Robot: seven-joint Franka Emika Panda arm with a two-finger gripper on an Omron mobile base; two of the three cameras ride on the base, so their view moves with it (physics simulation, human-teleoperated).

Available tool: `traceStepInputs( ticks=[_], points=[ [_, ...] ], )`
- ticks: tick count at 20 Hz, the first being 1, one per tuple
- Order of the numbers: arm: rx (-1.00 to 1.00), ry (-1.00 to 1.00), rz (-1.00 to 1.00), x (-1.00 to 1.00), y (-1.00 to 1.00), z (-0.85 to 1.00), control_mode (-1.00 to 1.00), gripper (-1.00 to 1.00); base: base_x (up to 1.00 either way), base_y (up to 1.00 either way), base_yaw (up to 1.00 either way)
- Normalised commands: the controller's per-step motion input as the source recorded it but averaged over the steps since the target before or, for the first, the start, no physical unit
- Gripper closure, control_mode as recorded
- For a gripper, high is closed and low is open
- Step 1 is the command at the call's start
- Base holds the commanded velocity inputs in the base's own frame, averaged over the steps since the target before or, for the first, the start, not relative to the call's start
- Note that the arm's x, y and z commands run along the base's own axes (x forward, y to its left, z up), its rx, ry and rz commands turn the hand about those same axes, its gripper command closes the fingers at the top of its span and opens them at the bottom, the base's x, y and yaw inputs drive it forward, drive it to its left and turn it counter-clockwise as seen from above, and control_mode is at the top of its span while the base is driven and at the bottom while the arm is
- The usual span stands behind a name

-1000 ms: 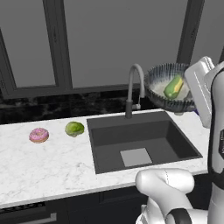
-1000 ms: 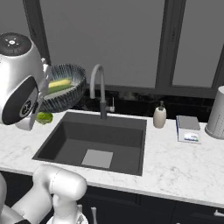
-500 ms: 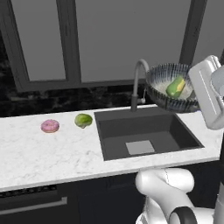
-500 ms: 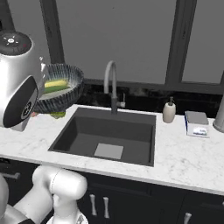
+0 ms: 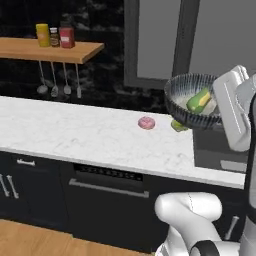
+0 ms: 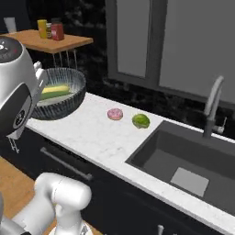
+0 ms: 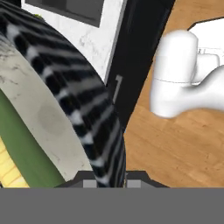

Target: Pick the corn from the sink and place it in the bowl. Then pick the bowl and place it in the microwave. Then close the microwave door and press the start button.

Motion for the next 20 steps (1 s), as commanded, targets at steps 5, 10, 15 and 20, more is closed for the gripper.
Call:
traceStepInputs(
  ticks=[5, 10, 15, 20],
  points=[
    [0.00, 0.00, 0.00, 0.00, 0.00, 0.00, 1.00, 1.00, 0.00, 0.20, 0.91],
    [0.00, 0.00, 0.00, 0.00, 0.00, 0.00, 1.00, 1.00, 0.00, 0.12, 0.93],
    [0.00, 0.00, 0.00, 0.00, 0.00, 0.00, 1.00, 1.00, 0.00, 0.02, 0.97],
    [0.00, 0.00, 0.00, 0.00, 0.00, 0.00, 1.00, 1.00, 0.01, 0.00, 0.97]
  ],
)
